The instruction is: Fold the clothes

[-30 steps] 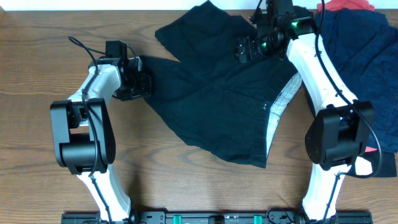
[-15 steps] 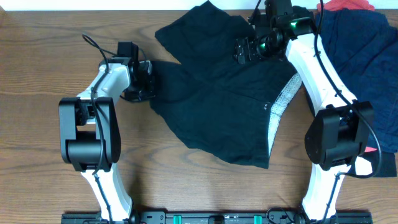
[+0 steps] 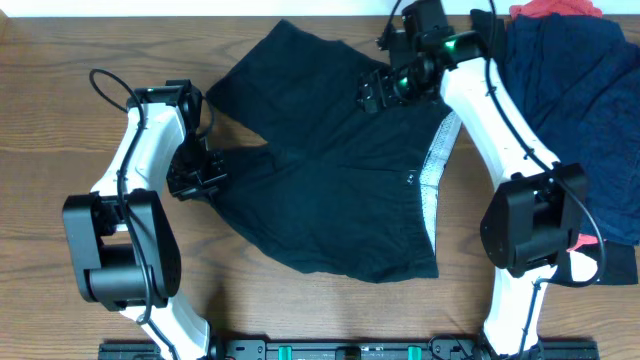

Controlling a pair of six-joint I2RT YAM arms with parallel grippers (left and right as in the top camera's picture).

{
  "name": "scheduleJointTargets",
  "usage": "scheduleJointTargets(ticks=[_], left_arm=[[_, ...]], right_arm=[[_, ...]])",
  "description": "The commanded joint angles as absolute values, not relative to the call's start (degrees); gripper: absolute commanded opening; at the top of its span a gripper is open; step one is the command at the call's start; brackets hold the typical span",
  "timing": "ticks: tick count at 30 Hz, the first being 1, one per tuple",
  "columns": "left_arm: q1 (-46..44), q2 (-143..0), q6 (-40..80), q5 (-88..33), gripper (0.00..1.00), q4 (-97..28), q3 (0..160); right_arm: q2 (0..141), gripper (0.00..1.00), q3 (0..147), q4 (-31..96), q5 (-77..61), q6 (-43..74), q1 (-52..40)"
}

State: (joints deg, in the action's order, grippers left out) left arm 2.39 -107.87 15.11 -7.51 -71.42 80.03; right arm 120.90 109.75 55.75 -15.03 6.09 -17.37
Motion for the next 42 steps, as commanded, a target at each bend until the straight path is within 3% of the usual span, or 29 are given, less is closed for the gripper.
scheduleJointTargets(ticks=[1,11,28,29,31,33,37,42], left_arm=[[2.26,-107.24,16.56,-6.35,0.05,-73.65,79.66],[1.8,-102.78,16.4,-6.72,0.06,-73.67,70.81],[1.8,-78.54,20.56,-8.47,0.07,-74.13,63.75],[1.8,-77.71,20.36,-8.4,0.17,-74.04,63.75],[1.8,-76.49,19.7,-8.27,0.48,-73.67,63.75],[1.8,-76.05,19.09,-8.29,0.64,-73.3,63.75],[1.8,-76.2,17.82,-8.27,0.75,-70.87,63.75],[1.8,-77.03,13.23,-8.34,0.94,-58.19,63.75]], right_arm=[[119.17,0.99,109.75,55.96,-12.16,7.68,-18.68],[119.17,0.99,109.75,55.77,-12.03,7.66,-18.0],[119.17,0.99,109.75,54.81,-12.03,7.64,-16.88],[119.17,0.99,109.75,54.81,-12.03,7.64,-16.88],[119.17,0.99,109.75,54.81,-12.03,7.66,-16.88],[119.17,0.99,109.75,54.83,-12.03,7.64,-16.88],[119.17,0.99,109.75,55.05,-12.03,7.66,-16.88],[119.17,0.96,109.75,56.18,-12.69,9.41,-17.19]])
